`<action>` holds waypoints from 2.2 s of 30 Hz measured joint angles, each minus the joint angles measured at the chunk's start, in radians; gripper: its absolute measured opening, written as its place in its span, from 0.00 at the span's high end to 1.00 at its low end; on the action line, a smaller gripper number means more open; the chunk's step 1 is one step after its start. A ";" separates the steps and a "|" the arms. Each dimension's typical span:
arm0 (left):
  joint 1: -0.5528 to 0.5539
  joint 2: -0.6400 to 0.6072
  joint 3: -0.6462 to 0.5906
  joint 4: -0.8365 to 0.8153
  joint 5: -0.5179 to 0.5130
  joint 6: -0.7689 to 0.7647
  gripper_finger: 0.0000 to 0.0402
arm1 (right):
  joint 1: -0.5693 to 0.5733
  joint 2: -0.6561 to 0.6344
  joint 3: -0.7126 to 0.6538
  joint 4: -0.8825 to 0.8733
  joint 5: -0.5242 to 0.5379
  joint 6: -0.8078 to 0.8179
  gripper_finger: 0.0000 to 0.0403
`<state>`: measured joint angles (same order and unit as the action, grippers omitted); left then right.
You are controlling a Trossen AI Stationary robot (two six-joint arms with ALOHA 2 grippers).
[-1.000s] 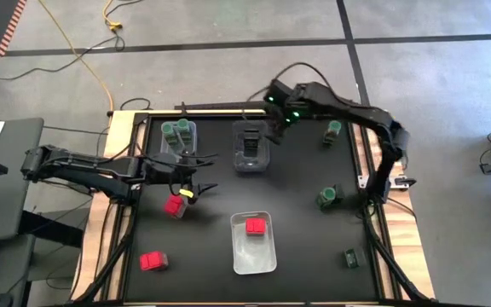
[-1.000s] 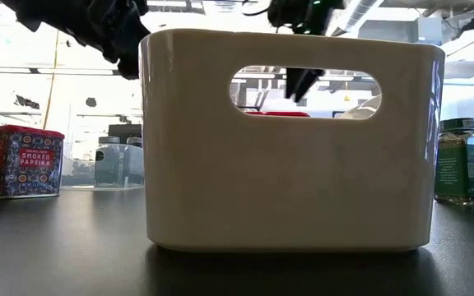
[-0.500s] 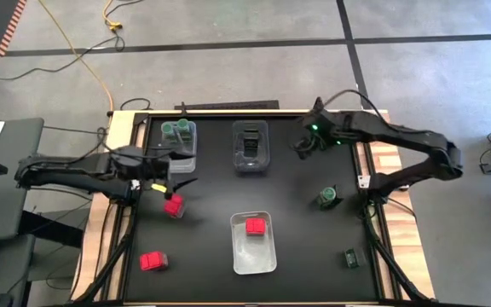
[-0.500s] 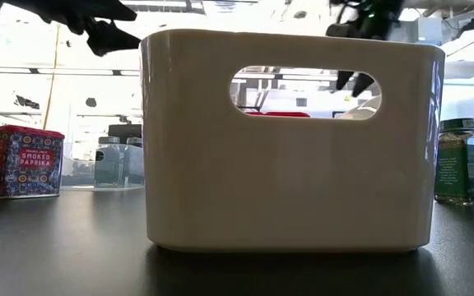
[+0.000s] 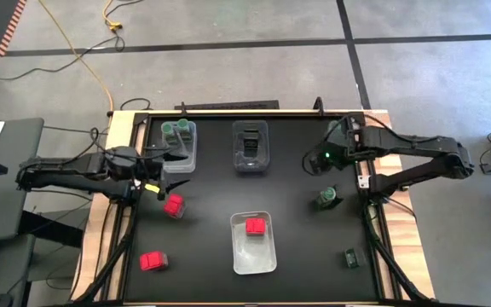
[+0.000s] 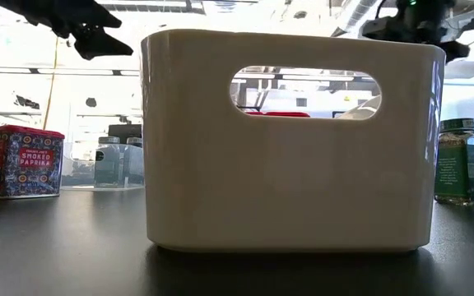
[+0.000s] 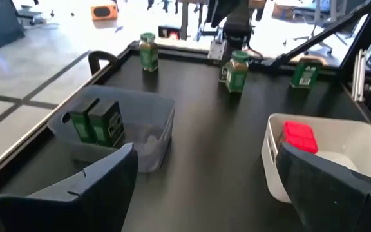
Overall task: Sort spices by type
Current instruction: Put the top red seasoning can into the white bin
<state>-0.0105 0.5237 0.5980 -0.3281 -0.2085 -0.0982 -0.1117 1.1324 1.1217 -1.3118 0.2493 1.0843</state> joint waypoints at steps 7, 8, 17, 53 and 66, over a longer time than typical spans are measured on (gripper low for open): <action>0.000 0.001 0.000 -0.005 0.000 0.000 0.12 | 0.134 -0.002 0.000 -0.043 0.000 0.148 0.34; 0.000 0.001 0.000 -0.006 0.000 0.000 0.12 | 0.152 -0.002 0.000 -0.043 0.000 0.160 0.34; 0.000 0.001 0.000 -0.004 0.000 -0.036 0.12 | 0.246 -0.002 0.000 -0.043 0.000 0.175 0.34; -0.182 0.574 0.533 -0.549 -0.268 -0.803 0.13 | 0.332 -0.017 0.000 0.053 0.143 -0.223 0.34; -0.331 0.589 0.550 -0.564 -0.266 -0.778 0.13 | 0.503 -0.384 -0.410 0.882 0.167 -0.678 0.34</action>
<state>-0.3414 1.1126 1.1477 -0.8917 -0.4749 -0.8760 0.3913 0.7486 0.7122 -0.4302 0.4167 0.4066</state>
